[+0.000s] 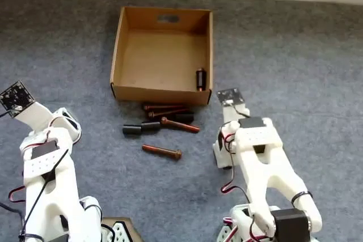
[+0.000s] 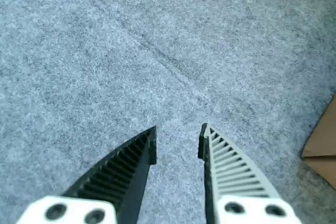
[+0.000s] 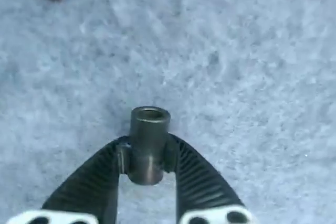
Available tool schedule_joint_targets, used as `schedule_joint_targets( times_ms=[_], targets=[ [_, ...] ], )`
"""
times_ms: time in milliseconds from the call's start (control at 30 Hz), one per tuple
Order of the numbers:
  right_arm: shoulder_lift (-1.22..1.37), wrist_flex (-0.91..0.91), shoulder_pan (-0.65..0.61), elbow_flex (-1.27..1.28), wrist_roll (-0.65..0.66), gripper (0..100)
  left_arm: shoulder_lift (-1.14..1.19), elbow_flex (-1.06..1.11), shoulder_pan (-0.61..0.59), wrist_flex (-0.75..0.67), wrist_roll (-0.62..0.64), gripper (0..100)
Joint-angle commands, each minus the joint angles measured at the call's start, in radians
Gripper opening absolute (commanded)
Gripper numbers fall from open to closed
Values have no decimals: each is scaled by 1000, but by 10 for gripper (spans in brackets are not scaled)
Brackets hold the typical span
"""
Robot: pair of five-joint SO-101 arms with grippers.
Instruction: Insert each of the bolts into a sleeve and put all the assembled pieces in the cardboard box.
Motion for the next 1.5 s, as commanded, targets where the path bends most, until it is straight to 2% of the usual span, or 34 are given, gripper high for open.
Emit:
schedule_joint_targets(
  times_ms=[0,300,433,667,1033,1100,1200,1467],
  targets=[
    [1,-8,13,8,15,130,-1,-24,-2,-18,2,157],
    [1,-16,10,2,18,130,-1,-24,-2,-18,2,157],
    [2,-10,10,-21,78,130,-1,-24,-2,-18,2,157],
    [7,-16,10,-21,86,130,-1,-24,-2,-18,2,157],
    [274,-65,15,-127,87,127,-1,-24,-2,-17,2,157],
    [262,-61,15,-125,87,113,-1,-24,-2,-17,2,157],
    [216,-59,16,-122,87,7,-1,-24,-2,-17,2,157],
    [-97,54,16,-122,86,5,-1,-22,-2,-15,2,157]
  ],
)
